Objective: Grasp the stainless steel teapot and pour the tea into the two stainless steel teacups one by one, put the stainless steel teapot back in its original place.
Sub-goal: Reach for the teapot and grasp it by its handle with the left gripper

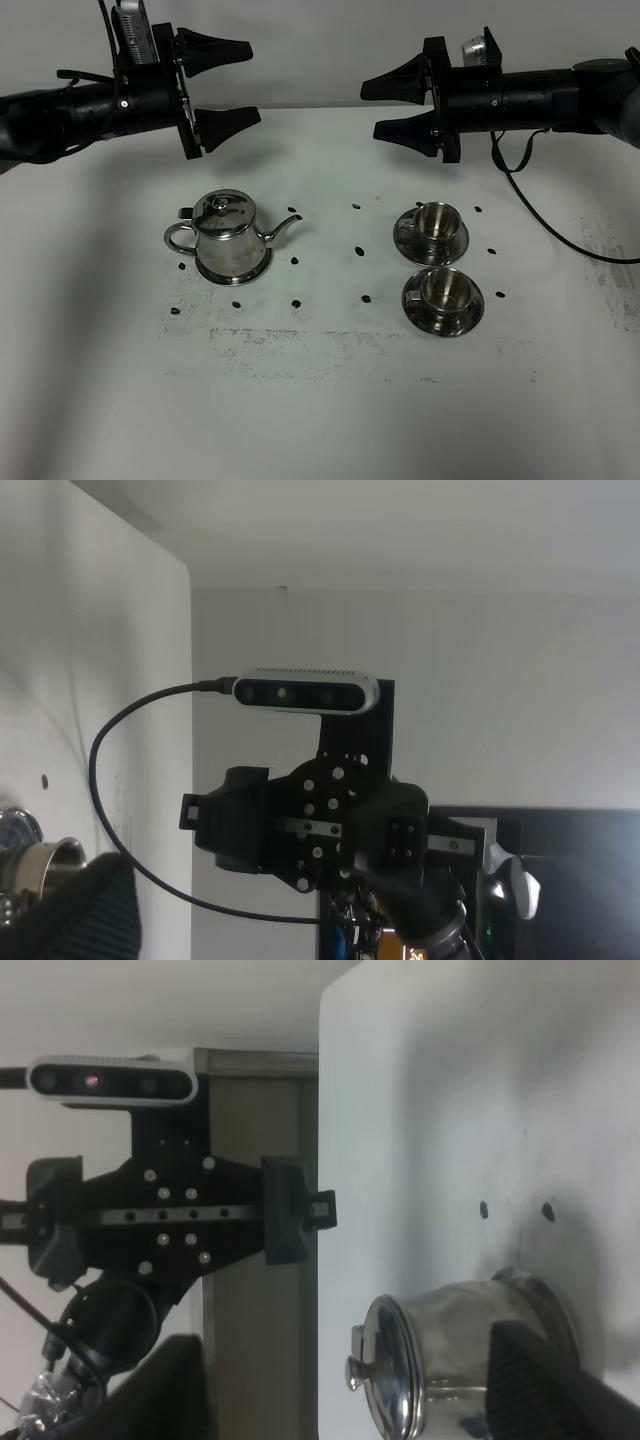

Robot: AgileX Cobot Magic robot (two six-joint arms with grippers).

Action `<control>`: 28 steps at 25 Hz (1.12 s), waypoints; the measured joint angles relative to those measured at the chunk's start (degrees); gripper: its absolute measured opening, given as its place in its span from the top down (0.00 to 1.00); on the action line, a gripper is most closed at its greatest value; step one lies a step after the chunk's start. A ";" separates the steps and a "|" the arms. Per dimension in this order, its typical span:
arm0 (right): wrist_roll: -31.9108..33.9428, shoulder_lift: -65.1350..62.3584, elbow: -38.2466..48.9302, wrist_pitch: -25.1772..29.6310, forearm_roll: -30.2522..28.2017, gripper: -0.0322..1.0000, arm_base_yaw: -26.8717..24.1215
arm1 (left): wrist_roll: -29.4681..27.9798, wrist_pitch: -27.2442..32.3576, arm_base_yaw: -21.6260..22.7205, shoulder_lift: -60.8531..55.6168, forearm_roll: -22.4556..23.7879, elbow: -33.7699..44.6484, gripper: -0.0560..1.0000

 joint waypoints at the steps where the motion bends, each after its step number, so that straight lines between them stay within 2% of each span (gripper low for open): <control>1: 0.00 0.00 0.00 0.00 0.00 0.42 0.00 | 0.00 0.00 0.00 0.00 0.00 0.00 0.23; 14: -0.83 0.00 0.00 -0.21 -0.17 0.42 0.00 | 0.07 0.00 0.00 0.00 0.00 0.00 0.23; 21: -3.23 0.00 0.00 -1.24 -5.04 0.42 -0.06 | 1.11 0.00 0.60 0.00 0.00 0.00 0.23; 23: -4.56 0.00 0.00 -1.06 -6.11 0.42 -0.40 | 0.82 0.00 1.36 -0.13 1.42 0.00 0.23; 28: -5.52 -2.13 0.00 -0.93 -12.54 0.42 -3.36 | -0.35 0.09 4.22 -3.78 9.30 0.00 0.23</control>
